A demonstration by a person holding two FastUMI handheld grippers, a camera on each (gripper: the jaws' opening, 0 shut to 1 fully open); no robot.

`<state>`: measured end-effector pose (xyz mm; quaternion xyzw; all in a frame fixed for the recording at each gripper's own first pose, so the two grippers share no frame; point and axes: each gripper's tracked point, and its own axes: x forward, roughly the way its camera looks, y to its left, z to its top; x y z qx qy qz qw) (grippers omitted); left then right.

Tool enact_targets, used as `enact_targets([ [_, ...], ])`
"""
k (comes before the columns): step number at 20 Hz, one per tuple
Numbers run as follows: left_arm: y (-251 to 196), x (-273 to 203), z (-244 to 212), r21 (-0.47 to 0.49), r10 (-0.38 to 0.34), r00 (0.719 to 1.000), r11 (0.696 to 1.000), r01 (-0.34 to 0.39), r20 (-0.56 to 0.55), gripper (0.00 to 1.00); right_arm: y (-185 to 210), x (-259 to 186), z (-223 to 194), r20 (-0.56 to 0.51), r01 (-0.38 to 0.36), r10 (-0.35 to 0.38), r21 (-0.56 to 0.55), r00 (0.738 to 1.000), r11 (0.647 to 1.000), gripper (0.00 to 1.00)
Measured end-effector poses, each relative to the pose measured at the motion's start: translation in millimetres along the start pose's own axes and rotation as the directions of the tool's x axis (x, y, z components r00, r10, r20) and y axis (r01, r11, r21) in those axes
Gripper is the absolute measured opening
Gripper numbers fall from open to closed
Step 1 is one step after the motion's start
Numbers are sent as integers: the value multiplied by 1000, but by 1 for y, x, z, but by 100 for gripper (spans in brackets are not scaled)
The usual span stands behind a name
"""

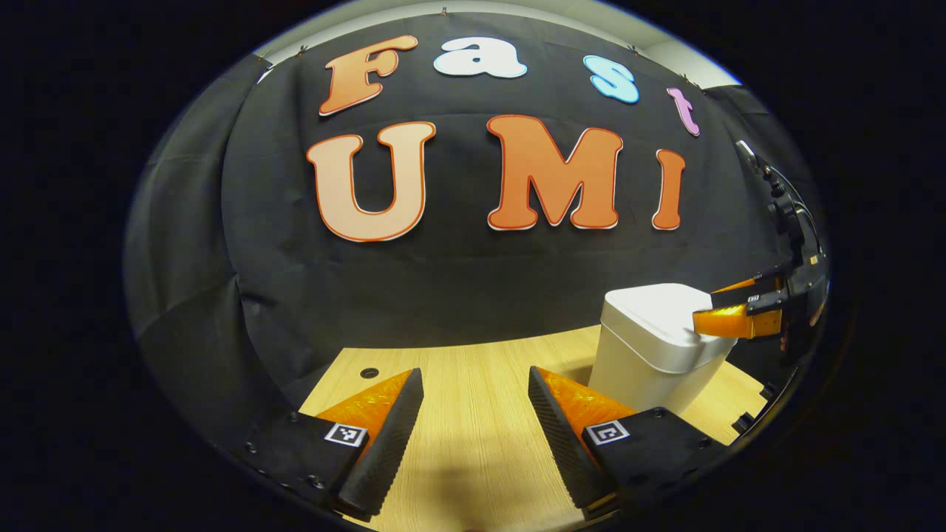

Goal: Press the lid of the desktop garbage bin to open it, pick up the crumpled paper on the desktop and throw it into the bin, then pick up the pop can on the desktop and drop it into the bin, and finally close the garbage bin lid.

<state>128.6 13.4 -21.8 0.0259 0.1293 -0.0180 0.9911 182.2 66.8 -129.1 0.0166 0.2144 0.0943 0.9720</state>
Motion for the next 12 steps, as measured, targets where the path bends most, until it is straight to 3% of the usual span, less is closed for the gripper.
enact_targets([
  [4, 10, -3, 20, -1, 25, 999, 1000, -25, 46, 89, 14, -5, 23, 91, -6, 2, 40, 996, 999, 96],
  [12, 30, -11, 57, -22, 76, 988, 997, -74, 138, 92, 26, -19, 48, 241, 10, -11, 3, 971, 1000, 96],
])
